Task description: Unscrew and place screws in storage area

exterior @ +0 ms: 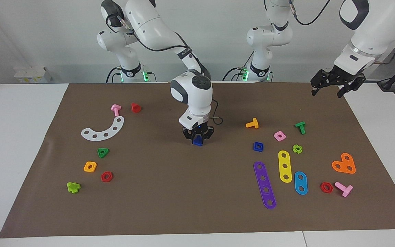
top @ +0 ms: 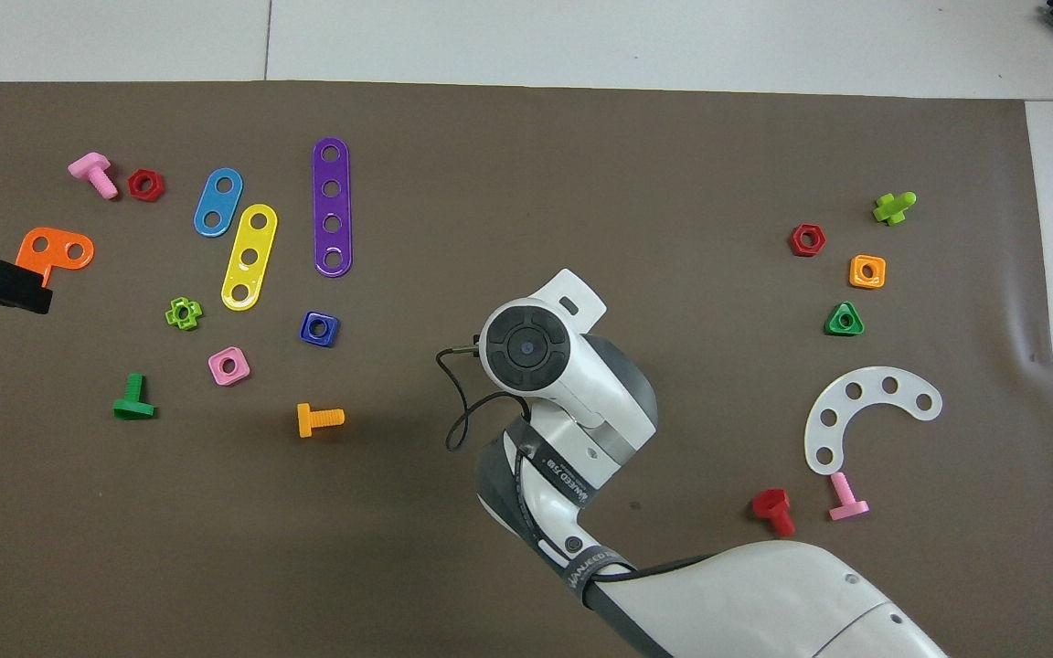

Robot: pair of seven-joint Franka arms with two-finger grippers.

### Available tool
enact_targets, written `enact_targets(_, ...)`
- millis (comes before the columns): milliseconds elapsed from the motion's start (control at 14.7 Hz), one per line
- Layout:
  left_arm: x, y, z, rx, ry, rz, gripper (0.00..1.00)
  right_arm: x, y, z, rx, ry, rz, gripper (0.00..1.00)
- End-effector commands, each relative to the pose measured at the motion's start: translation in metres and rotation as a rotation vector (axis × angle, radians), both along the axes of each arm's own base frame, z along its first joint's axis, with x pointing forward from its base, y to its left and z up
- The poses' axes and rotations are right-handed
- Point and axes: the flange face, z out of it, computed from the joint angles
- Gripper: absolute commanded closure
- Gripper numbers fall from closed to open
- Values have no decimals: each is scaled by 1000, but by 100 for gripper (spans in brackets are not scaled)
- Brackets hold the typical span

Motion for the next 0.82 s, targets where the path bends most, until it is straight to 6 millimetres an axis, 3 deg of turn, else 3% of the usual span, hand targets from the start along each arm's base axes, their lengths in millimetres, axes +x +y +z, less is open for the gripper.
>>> enact_targets(0,-9,3,10,-29,-17,20,0,-12,1,6,2,20,-38,53)
enact_targets(204,-9,4,13,-24,-22,20,0,-14,2,6,0,24,-37,53)
enact_targets(272,-9,4,13,-23,-22,18,0,-14,2,7,-1,23,-35,59)
enact_targets(408,-8,3,16,-23,-25,18,0,-13,0,11,5,18,-39,79)
enact_targets(476,-7,3,20,-21,-34,16,0,-12,1,11,5,16,-38,97)
enact_targets(748,1,6,36,-17,-25,15,0,-12,-3,19,7,12,-44,100)
